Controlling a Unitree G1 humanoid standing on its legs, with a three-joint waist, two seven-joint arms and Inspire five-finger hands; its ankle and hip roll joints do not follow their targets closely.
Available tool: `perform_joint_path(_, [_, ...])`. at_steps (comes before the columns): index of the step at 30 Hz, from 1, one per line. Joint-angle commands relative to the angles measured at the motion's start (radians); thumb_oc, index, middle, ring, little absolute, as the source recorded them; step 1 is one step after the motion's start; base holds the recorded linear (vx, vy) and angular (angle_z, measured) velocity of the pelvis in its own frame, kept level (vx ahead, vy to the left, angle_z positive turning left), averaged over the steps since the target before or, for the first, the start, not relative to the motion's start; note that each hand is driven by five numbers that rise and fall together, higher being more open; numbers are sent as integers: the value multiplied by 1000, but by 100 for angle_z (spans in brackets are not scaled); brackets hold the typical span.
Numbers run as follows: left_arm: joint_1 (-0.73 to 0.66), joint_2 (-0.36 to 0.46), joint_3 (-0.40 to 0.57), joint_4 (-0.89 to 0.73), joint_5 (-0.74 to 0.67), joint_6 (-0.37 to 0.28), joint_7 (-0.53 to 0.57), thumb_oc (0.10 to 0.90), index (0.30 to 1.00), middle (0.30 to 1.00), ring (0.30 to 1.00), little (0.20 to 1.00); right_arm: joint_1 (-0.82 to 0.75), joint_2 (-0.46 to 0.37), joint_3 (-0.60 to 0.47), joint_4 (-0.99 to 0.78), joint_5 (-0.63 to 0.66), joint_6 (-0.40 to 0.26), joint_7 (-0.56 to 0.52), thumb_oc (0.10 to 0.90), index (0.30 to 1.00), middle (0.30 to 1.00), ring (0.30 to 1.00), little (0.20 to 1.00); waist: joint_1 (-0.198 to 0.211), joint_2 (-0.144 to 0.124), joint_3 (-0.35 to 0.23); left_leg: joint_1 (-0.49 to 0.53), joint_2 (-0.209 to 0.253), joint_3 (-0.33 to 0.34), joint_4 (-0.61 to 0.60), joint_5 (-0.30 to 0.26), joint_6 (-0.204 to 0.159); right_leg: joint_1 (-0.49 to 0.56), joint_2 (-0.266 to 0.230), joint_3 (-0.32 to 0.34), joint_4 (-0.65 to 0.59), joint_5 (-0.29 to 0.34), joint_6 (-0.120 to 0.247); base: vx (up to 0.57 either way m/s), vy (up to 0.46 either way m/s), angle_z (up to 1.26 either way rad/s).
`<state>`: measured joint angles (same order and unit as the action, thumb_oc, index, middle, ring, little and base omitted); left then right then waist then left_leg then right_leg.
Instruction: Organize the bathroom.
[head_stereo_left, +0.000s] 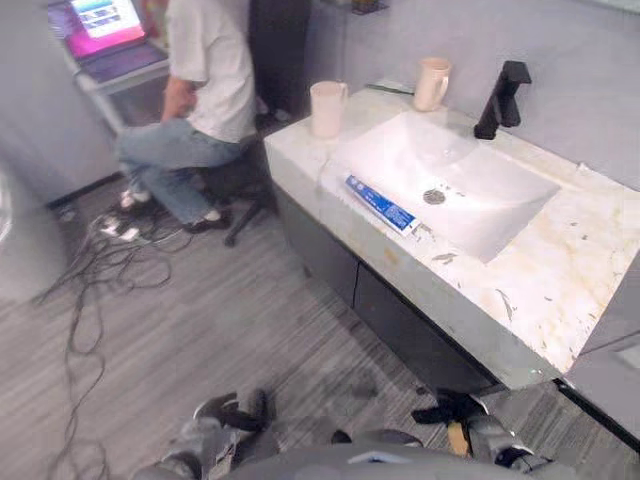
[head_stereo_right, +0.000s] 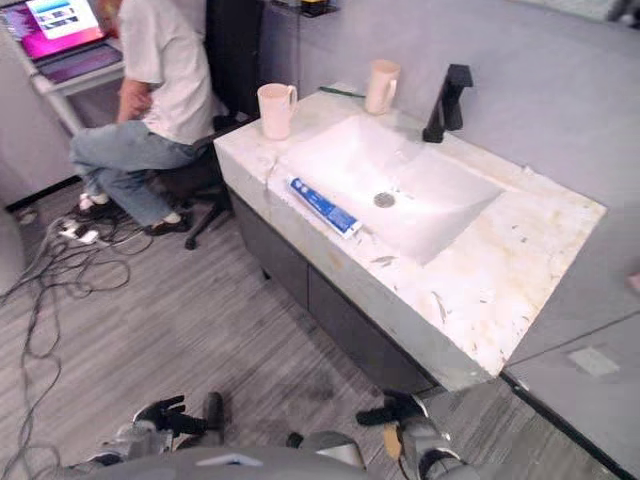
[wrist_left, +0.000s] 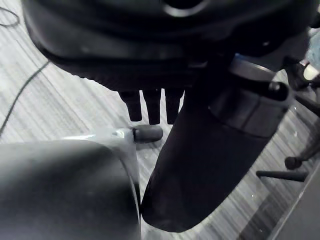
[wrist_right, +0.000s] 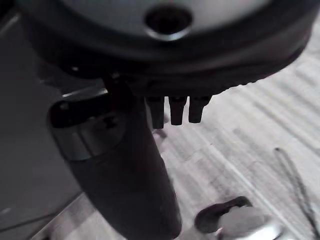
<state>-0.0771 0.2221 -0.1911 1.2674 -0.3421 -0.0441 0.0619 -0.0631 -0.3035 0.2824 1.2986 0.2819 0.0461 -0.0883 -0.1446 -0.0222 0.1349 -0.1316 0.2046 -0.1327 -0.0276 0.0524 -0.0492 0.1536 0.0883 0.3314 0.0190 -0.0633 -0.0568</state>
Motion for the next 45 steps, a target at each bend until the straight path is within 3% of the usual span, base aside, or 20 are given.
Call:
perform_joint_path(1, [-25, 60, -8, -16, 53, -53, 7, 800, 900, 900, 900, 900, 8, -17, 3, -22, 16, -15, -16, 800, 900, 900, 900, 900, -4, -2, -2, 24, 22, 46, 39, 68, 3, -86, -85, -135, 98, -32, 132, 196, 504, -70])
perform_joint_path(2, [-19, 61, -5, 6, 50, -71, -9, 800, 900, 900, 900, 900, 3, -9, -9, 1, -12, -18, -11, 800, 900, 900, 900, 900, -4, 24, -14, 63, 27, 68, 46, 44, -13, -100, -145, -163, 101, -25, 166, 204, 610, -34])
perform_joint_path(4, [-19, 63, -11, 4, 51, -70, -18, 800, 900, 900, 900, 900, 3, -5, -14, 5, -11, -17, -11, 800, 900, 900, 900, 900, -8, 34, -17, 65, 19, 87, 60, 33, -17, -105, -161, -168, 111, -30, 178, 190, 651, -128])
perform_joint_path(5, [-24, 65, -37, -6, 53, -60, -29, 800, 900, 900, 900, 900, 30, 11, -43, 4, 33, -42, -36, 800, 900, 900, 900, 900, -30, 52, -25, 70, -31, 155, 94, -19, 13, -133, -213, -183, 166, -7, 196, 165, 658, -154])
perform_joint_path(9, [-21, 72, -59, -8, 13, -30, 6, 800, 900, 900, 900, 900, 52, 13, -50, -6, -41, -72, -1, 800, 900, 900, 900, 900, -46, 85, -12, 141, -100, 221, 62, -84, 60, -329, -240, -198, 413, 127, 173, 107, 527, -82])
perform_joint_path(10, [-23, 74, -58, -1, -4, -20, 14, 800, 900, 900, 900, 900, 51, 10, -50, -4, -40, -79, 9, 800, 900, 900, 900, 900, -46, 89, -9, 155, -105, 244, 52, -87, 63, -339, -237, -218, 403, 121, 169, 87, 311, -96])
perform_joint_path(11, [-24, 78, -32, 16, -33, -14, 24, 800, 900, 900, 900, 900, 53, 8, -49, -8, -35, -83, 23, 800, 900, 900, 900, 900, -46, 85, -5, 175, -114, 291, 39, -89, 68, -313, -194, -284, 330, 31, 168, 71, 215, -102])
perform_joint_path(15, [-37, 69, -8, 16, -36, -36, 65, 800, 900, 900, 900, 900, 74, 17, -41, -21, 19, -111, 26, 800, 900, 900, 900, 900, -42, 37, -2, 197, -177, 365, 40, -117, 76, -287, -95, -413, 146, 36, 142, 5, 74, -120])
perform_joint_path(18, [-46, 65, -12, 10, -35, -31, 78, 800, 900, 900, 900, 900, 82, 19, -50, -17, 63, -132, 20, 800, 900, 900, 900, 900, -64, 25, -3, 196, -196, 352, 102, -148, 80, -289, -64, -349, 103, 67, 117, 0, 74, -36])
perform_joint_path(19, [-45, 58, -10, 15, -15, -39, 74, 800, 900, 900, 900, 900, 83, 15, -60, -10, 80, -140, 9, 800, 900, 900, 900, 900, -55, 18, -1, 148, -184, 331, 241, -109, 57, -249, -73, -342, 76, 66, 93, 6, 65, 11])
perform_joint_path(20, [-45, 59, -10, 15, -15, -39, 74, 800, 900, 900, 900, 900, 83, 15, -59, -9, 80, -140, 9, 800, 900, 900, 900, 900, -54, 18, -3, 146, -185, 331, 240, -108, 57, -252, -73, -342, 76, 67, 93, 43, 112, 24])
perform_joint_path(22, [-36, 47, 12, 20, -58, -61, 62, 800, 900, 900, 900, 900, 82, 1, -61, -11, 58, -123, 9, 800, 900, 900, 900, 900, -20, 4, 14, 46, -210, 212, 409, -71, 63, -189, -75, -286, 33, 83, 78, 87, 160, -9])
perform_joint_path(26, [-36, 52, 30, 22, -68, -55, 69, 800, 900, 900, 900, 900, 67, -13, -51, -9, 40, -120, 21, 800, 900, 900, 900, 900, 1, 1, 6, 53, -188, 133, 273, -55, 66, -163, -71, -229, 24, 76, 82, 136, 238, -96])
perform_joint_path(27, [-32, 49, 23, 29, -77, -62, 85, 800, 900, 900, 900, 900, 51, -20, -46, -6, 48, -114, 23, 800, 900, 900, 900, 900, 14, 4, 0, 81, -144, 62, 93, -22, 49, -143, -74, -184, 6, 72, 94, 159, 320, -62])
perform_joint_path(29, [-28, 43, 23, 39, -86, -66, 98, 800, 900, 900, 900, 900, 48, -29, -51, -3, 50, -118, 28, 800, 900, 900, 900, 900, 19, 15, -2, 99, -102, 35, 9, 8, 27, -125, -82, -162, 16, 49, 104, 132, 336, -63])
perform_joint_path(37, [-12, 51, 21, 58, -80, -56, 89, 800, 900, 900, 900, 900, 55, -1, -66, -14, -24, -161, 15, 800, 900, 900, 900, 900, 21, 46, -26, 193, -120, 105, -58, -31, 30, -141, -179, -237, 46, 41, 176, 43, 324, -52])
perform_joint_path(38, [7, 59, 40, 58, -88, -111, 108, 800, 900, 900, 900, 900, 50, 7, -55, -22, -33, -152, 35, 800, 900, 900, 900, 900, 40, 40, -34, 207, -122, 166, -60, -45, 34, -152, -196, -340, 60, 38, 184, -18, 90, -103])
perform_joint_path(39, [9, 60, 41, 56, -89, -118, 113, 800, 900, 900, 900, 900, 49, 8, -55, -21, -36, -152, 37, 800, 900, 900, 900, 900, 42, 39, -33, 209, -122, 173, -60, -47, 34, -151, -198, -349, 59, 37, 185, -22, 131, -143])
perform_joint_path(40, [17, 67, 47, 32, -89, -201, 151, 800, 900, 900, 900, 900, 47, 19, -48, -16, -47, -152, 45, 800, 900, 900, 900, 900, 61, 32, -41, 217, -126, 222, -60, -59, 36, -141, -216, -415, 36, 46, 190, -5, 44, -115])
perform_joint_path(45, [7, 95, 42, -114, -25, -288, 236, 800, 900, 900, 900, 900, 50, 24, -39, -27, -20, -142, 39, 800, 900, 900, 900, 900, 78, 28, -50, 210, -133, 225, -60, -62, 39, -131, -210, -416, 3, 57, 185, -5, 28, -43])
